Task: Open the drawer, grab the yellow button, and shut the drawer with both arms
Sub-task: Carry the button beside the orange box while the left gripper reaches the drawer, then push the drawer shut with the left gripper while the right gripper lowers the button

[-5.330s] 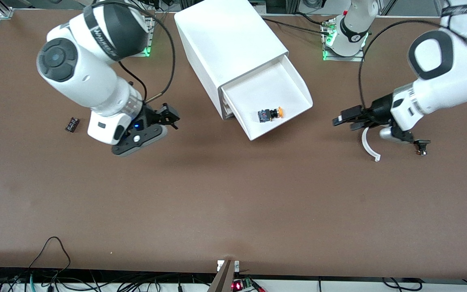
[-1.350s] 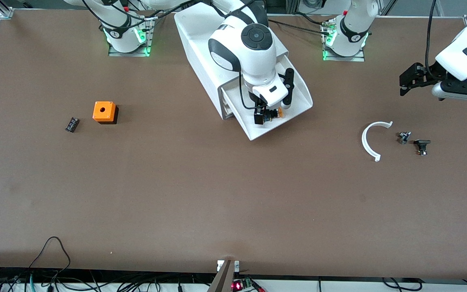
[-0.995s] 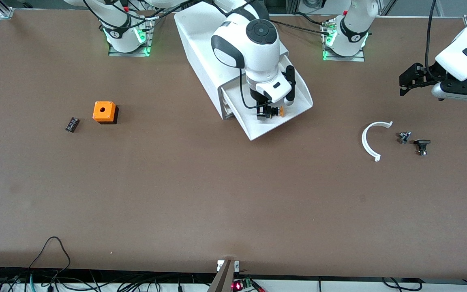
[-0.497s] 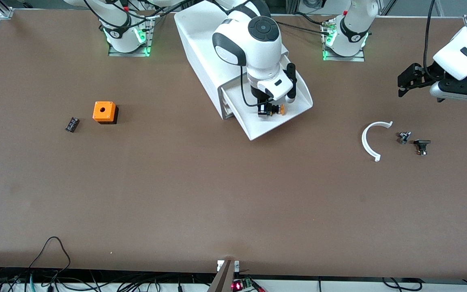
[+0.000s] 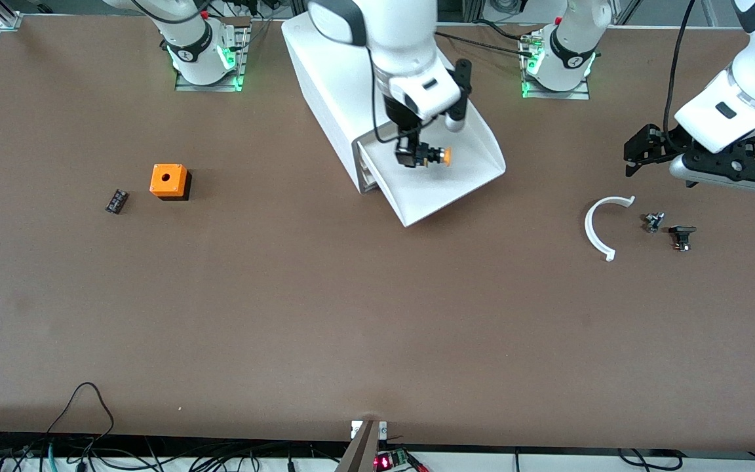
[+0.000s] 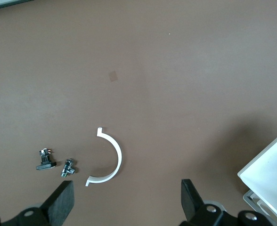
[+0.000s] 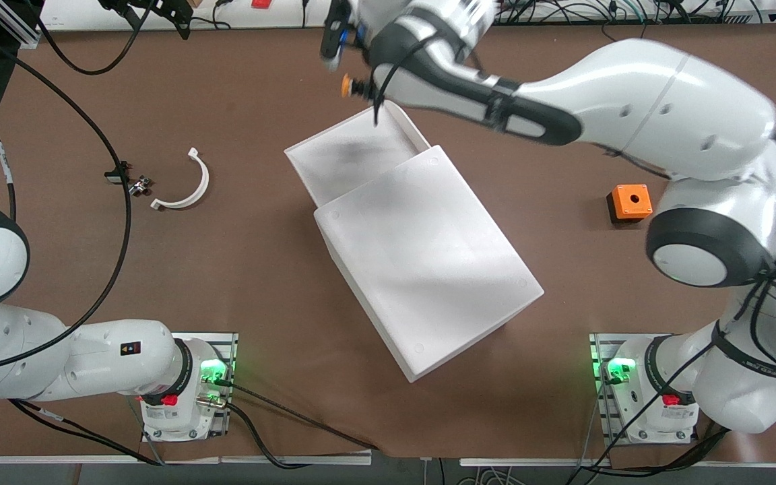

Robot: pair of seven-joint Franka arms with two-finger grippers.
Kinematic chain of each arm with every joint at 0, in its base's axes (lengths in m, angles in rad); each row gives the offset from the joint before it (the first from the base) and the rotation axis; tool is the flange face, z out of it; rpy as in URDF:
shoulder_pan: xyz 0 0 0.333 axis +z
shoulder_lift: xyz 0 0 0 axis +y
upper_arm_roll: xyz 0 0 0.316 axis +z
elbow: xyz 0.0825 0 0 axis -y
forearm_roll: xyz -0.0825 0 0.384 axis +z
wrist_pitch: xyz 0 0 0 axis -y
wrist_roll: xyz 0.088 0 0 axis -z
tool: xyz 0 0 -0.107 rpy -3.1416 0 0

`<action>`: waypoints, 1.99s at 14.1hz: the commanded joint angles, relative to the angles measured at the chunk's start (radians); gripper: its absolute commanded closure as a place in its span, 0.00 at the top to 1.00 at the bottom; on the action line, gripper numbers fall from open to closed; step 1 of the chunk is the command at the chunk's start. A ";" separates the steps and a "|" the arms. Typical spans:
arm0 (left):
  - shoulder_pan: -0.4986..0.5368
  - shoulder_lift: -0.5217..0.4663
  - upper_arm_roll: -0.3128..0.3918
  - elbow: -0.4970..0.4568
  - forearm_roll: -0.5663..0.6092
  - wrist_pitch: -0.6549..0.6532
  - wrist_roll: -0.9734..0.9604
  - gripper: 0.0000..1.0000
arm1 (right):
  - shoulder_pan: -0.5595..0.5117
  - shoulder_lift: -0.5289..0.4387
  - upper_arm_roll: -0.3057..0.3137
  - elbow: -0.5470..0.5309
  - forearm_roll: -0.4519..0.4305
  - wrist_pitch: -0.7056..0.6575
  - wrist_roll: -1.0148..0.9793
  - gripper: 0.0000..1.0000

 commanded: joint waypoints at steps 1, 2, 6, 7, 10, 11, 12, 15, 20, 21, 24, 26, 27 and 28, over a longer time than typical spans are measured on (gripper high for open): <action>-0.001 -0.008 -0.002 -0.003 0.020 0.004 -0.006 1.00 | -0.140 -0.092 0.009 -0.034 -0.010 -0.011 0.023 0.27; -0.001 -0.005 -0.002 -0.014 0.021 0.011 0.000 1.00 | -0.192 -0.112 0.009 -0.045 -0.008 -0.010 0.025 0.27; -0.004 -0.003 -0.030 -0.097 -0.012 0.113 -0.031 1.00 | -0.387 -0.166 0.009 -0.134 0.038 -0.002 0.139 0.27; -0.004 0.000 -0.059 -0.127 -0.042 0.151 -0.096 1.00 | -0.424 -0.166 0.009 -0.145 0.041 -0.008 0.169 0.27; -0.004 0.009 -0.163 -0.244 -0.037 0.310 -0.412 1.00 | -0.498 -0.167 -0.009 -0.208 0.041 -0.011 0.219 0.27; -0.006 0.020 -0.191 -0.276 -0.037 0.367 -0.511 1.00 | -0.512 -0.166 -0.027 -0.228 0.041 -0.019 0.232 0.27; -0.013 0.033 -0.218 -0.313 -0.037 0.427 -0.597 1.00 | -0.526 -0.163 -0.047 -0.240 0.042 -0.023 0.246 0.27; -0.035 0.066 -0.254 -0.442 -0.036 0.631 -0.773 1.00 | -0.588 -0.161 -0.081 -0.344 0.042 -0.016 0.345 0.27; -0.062 0.098 -0.266 -0.511 -0.036 0.720 -0.926 1.00 | -0.710 -0.155 -0.121 -0.550 0.045 0.081 0.410 0.27; -0.068 0.104 -0.266 -0.511 -0.036 0.726 -0.963 1.00 | -0.720 -0.155 -0.122 -0.583 0.047 0.107 0.411 0.27; -0.091 0.118 -0.274 -0.539 -0.037 0.739 -1.026 1.00 | -0.742 -0.167 -0.135 -0.727 0.044 0.234 0.395 0.27; -0.095 0.118 -0.327 -0.569 -0.042 0.739 -1.064 1.00 | -0.754 -0.170 -0.136 -0.812 0.041 0.326 0.394 0.27; -0.095 0.115 -0.359 -0.579 -0.046 0.737 -1.087 1.00 | -0.756 -0.170 -0.138 -0.846 0.039 0.375 0.394 0.27; -0.093 0.109 -0.395 -0.589 -0.046 0.728 -1.121 1.00 | -0.756 -0.170 -0.145 -0.875 0.035 0.412 0.393 0.27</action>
